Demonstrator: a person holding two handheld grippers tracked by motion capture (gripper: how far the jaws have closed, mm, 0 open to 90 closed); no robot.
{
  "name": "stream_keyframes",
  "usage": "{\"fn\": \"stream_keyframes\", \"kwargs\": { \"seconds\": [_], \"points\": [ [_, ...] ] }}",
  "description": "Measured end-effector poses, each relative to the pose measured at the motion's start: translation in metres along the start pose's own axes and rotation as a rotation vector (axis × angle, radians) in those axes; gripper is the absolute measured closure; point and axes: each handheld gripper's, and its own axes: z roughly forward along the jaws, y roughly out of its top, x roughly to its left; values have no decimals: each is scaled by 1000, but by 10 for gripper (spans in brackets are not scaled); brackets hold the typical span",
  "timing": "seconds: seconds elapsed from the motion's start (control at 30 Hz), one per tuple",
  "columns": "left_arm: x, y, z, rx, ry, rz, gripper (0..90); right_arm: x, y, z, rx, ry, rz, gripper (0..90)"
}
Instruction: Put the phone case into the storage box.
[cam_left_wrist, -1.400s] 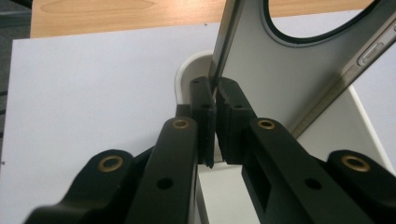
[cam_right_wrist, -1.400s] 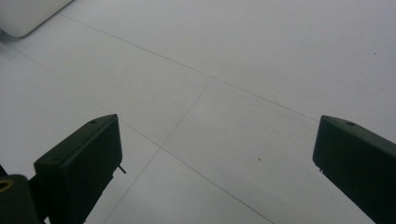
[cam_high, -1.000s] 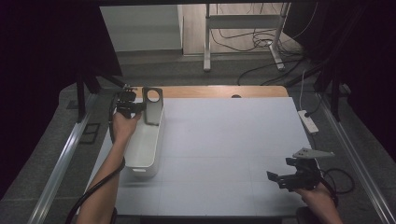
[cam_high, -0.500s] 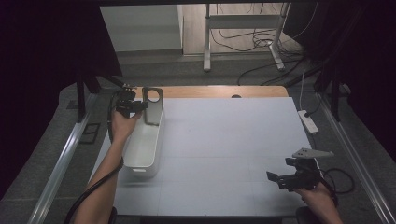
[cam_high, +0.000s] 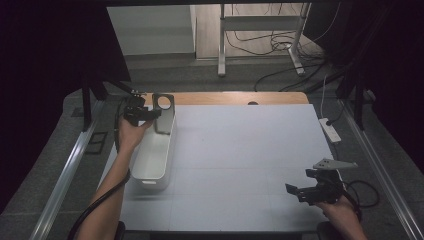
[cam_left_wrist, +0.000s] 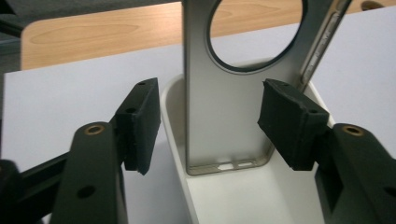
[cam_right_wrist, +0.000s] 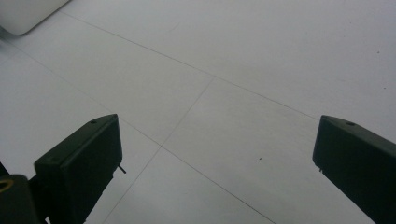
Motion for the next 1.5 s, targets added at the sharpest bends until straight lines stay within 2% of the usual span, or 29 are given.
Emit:
{"fn": "stream_keyframes", "kwargs": {
  "seconds": [0.1, 0.4, 0.43, 0.53, 0.67, 0.97, 1.5],
  "points": [
    [1, -1, 0, -4, -13, 12, 336, 0, 0, 0, 1, -2, 0, 16],
    [3, -4, -3, -2, -57, 14, 173, 0, 0, 0, 1, -1, -4, 16],
    [4, -5, -3, 1, -78, 21, 173, 0, 0, 0, 1, -1, -5, 16],
    [4, -6, -4, 6, -97, 37, 118, 0, 0, 0, 1, -1, -4, 16],
    [5, -7, -5, 5, -106, 44, 64, 0, 0, 0, 1, -1, -5, 16],
    [5, -10, -11, 0, -155, 49, 33, 0, 0, 0, -1, 0, -6, 16],
    [-4, -15, -19, -40, -169, 94, 10, 1, 0, -1, -3, -2, -2, 15]
  ]
}}
